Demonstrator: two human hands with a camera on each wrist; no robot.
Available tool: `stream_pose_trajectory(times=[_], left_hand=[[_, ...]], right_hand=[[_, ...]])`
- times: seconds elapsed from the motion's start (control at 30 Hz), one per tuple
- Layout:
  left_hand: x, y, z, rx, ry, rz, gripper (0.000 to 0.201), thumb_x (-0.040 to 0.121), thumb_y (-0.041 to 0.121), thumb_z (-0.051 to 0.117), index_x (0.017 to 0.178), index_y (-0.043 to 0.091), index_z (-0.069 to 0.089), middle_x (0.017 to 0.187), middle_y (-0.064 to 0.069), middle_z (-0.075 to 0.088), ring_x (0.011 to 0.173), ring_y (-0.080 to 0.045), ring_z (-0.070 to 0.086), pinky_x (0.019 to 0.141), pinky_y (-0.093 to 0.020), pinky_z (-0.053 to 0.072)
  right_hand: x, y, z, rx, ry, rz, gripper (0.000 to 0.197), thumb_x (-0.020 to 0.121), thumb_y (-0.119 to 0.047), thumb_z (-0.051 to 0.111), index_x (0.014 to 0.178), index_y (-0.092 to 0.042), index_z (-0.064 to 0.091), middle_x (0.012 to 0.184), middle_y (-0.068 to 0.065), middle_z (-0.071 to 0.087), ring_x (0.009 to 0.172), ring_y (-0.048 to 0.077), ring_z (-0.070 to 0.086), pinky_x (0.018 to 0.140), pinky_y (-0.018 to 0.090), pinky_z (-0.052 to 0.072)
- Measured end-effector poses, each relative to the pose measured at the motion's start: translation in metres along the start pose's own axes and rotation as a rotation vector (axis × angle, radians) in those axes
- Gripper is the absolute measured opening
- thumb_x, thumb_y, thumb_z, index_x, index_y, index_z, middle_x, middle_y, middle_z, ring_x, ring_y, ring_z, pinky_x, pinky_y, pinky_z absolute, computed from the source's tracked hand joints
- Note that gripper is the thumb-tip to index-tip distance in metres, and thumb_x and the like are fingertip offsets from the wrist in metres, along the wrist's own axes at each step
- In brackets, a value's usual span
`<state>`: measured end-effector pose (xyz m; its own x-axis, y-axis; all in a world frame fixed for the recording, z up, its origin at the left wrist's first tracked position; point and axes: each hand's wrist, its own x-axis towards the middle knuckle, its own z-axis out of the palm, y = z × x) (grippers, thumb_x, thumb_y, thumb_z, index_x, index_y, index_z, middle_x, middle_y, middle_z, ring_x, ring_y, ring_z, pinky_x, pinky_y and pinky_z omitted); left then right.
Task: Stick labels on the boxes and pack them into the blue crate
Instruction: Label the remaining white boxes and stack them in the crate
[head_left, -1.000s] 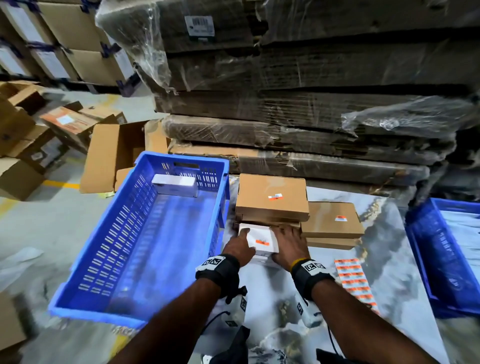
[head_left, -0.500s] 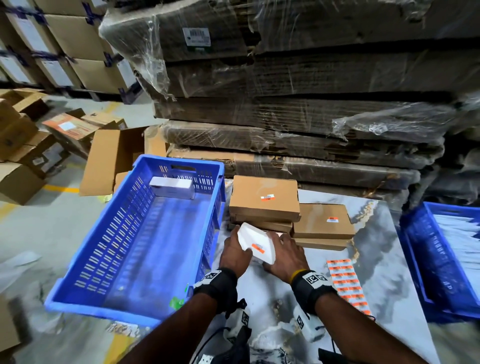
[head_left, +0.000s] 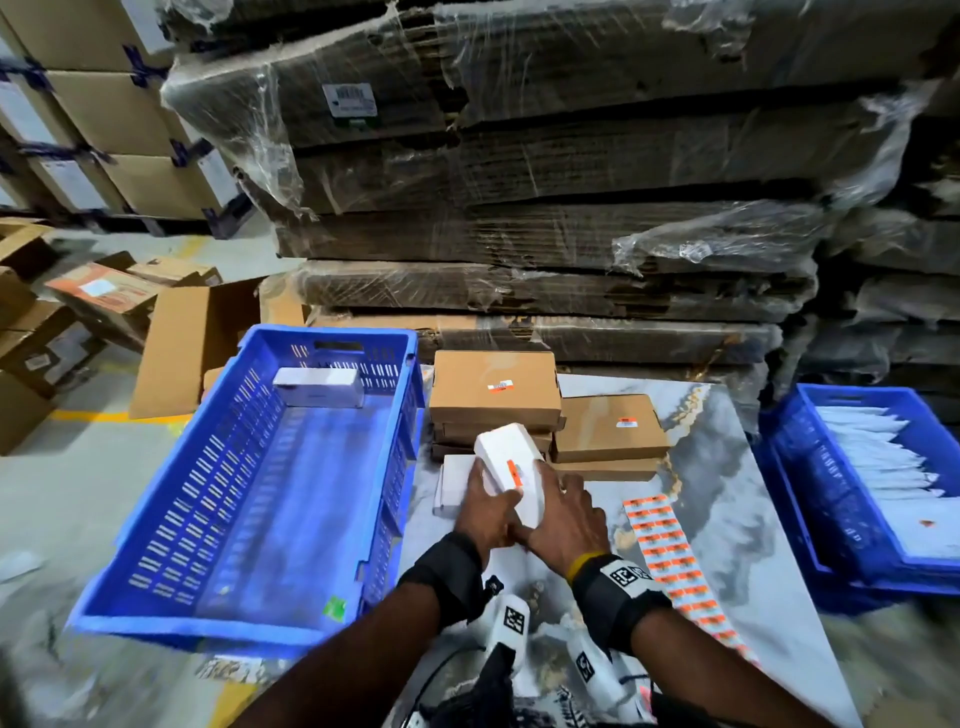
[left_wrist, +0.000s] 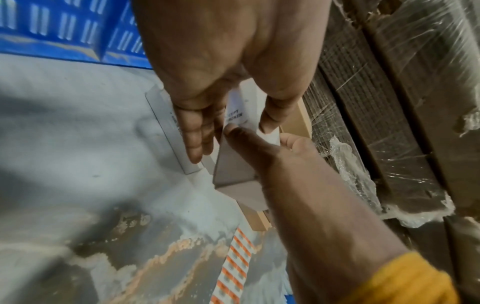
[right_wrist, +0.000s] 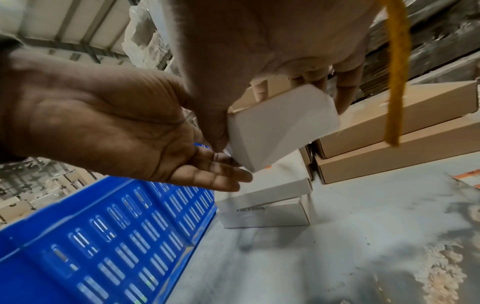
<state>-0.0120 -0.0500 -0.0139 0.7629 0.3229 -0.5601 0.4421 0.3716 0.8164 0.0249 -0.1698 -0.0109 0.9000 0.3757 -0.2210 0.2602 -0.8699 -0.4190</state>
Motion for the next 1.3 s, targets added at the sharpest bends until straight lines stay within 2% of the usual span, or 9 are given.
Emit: stream_pose_trajectory(times=[0.07,0.1,0.2,0.23,0.33,0.4,0.6,0.87,1.3], left_hand=[[0.004,0.008,-0.002,-0.025,-0.025,0.052,0.069,0.095,0.001,0.055,0.15,0.03,0.025,0.137,-0.012,0.056,0.115,-0.033,0.06,0.088,-0.048,0.054],[0.005,0.013,-0.005,-0.012,-0.033,0.079,0.064,0.095,0.002,0.055,0.147,0.03,0.031,0.131,-0.011,0.061,0.108,-0.029,0.064,0.084,-0.044,0.056],[0.004,0.026,-0.012,0.043,-0.072,0.139,0.045,0.097,0.007,0.054,0.135,0.03,0.047,0.108,-0.01,0.069,0.08,-0.02,0.068,0.054,-0.026,0.054],[0.005,0.03,-0.015,0.071,-0.096,0.165,0.038,0.098,0.008,0.054,0.131,0.026,0.052,0.11,-0.012,0.069,0.079,-0.018,0.067,0.054,-0.024,0.053],[0.007,0.036,-0.022,0.157,-0.191,0.253,0.024,0.097,0.009,0.057,0.118,0.02,0.063,0.121,-0.019,0.067,0.087,-0.021,0.066,0.074,-0.03,0.054],[0.006,0.038,-0.024,0.205,-0.233,0.247,0.02,0.097,0.01,0.057,0.115,0.017,0.064,0.114,-0.016,0.068,0.085,-0.019,0.066,0.076,-0.028,0.054],[0.003,0.034,-0.026,0.257,-0.294,0.201,0.023,0.097,0.013,0.058,0.12,0.012,0.064,0.097,-0.009,0.07,0.068,-0.006,0.068,0.061,-0.018,0.053],[0.004,0.026,-0.026,0.301,-0.309,0.242,0.027,0.096,0.017,0.061,0.12,0.005,0.067,0.102,-0.013,0.07,0.087,-0.019,0.066,0.077,-0.026,0.054],[0.005,0.024,-0.023,0.38,-0.351,0.284,0.024,0.096,0.016,0.06,0.116,0.006,0.069,0.098,-0.005,0.071,0.083,-0.011,0.066,0.071,-0.016,0.052]], right_hand=[[-0.005,0.001,-0.006,0.019,-0.015,-0.01,0.1,0.068,-0.076,0.058,0.149,-0.039,0.012,0.138,0.009,0.037,0.123,0.035,0.046,0.095,0.045,0.044],[-0.007,0.001,-0.009,0.039,-0.02,-0.016,0.104,0.066,-0.078,0.059,0.15,-0.039,0.012,0.139,0.008,0.036,0.125,0.034,0.045,0.095,0.043,0.045],[-0.009,0.002,-0.021,0.047,0.021,-0.079,0.098,0.071,-0.075,0.061,0.151,-0.037,0.018,0.137,0.004,0.037,0.125,0.028,0.046,0.095,0.04,0.045],[-0.008,0.003,-0.024,0.055,0.053,-0.108,0.092,0.075,-0.071,0.062,0.15,-0.034,0.023,0.134,0.002,0.039,0.124,0.026,0.046,0.095,0.039,0.045],[-0.006,0.007,-0.032,0.119,0.146,-0.17,0.069,0.083,-0.051,0.067,0.142,-0.029,0.04,0.127,0.0,0.044,0.117,0.023,0.05,0.09,0.034,0.047],[-0.006,0.01,-0.034,0.095,0.2,-0.199,0.058,0.084,-0.043,0.068,0.136,-0.027,0.049,0.126,0.001,0.048,0.116,0.023,0.052,0.09,0.033,0.048],[-0.009,0.011,-0.032,0.089,0.233,-0.162,0.043,0.085,-0.041,0.068,0.124,-0.028,0.058,0.129,-0.001,0.053,0.114,0.021,0.056,0.09,0.031,0.05],[-0.021,0.012,-0.024,0.002,0.228,-0.132,0.037,0.088,-0.049,0.059,0.12,-0.033,0.059,0.125,-0.004,0.057,0.106,0.021,0.061,0.081,0.032,0.053],[-0.028,0.016,-0.025,-0.063,0.204,-0.189,0.031,0.092,-0.041,0.053,0.121,-0.033,0.06,0.125,-0.005,0.055,0.102,0.02,0.063,0.079,0.03,0.051]])
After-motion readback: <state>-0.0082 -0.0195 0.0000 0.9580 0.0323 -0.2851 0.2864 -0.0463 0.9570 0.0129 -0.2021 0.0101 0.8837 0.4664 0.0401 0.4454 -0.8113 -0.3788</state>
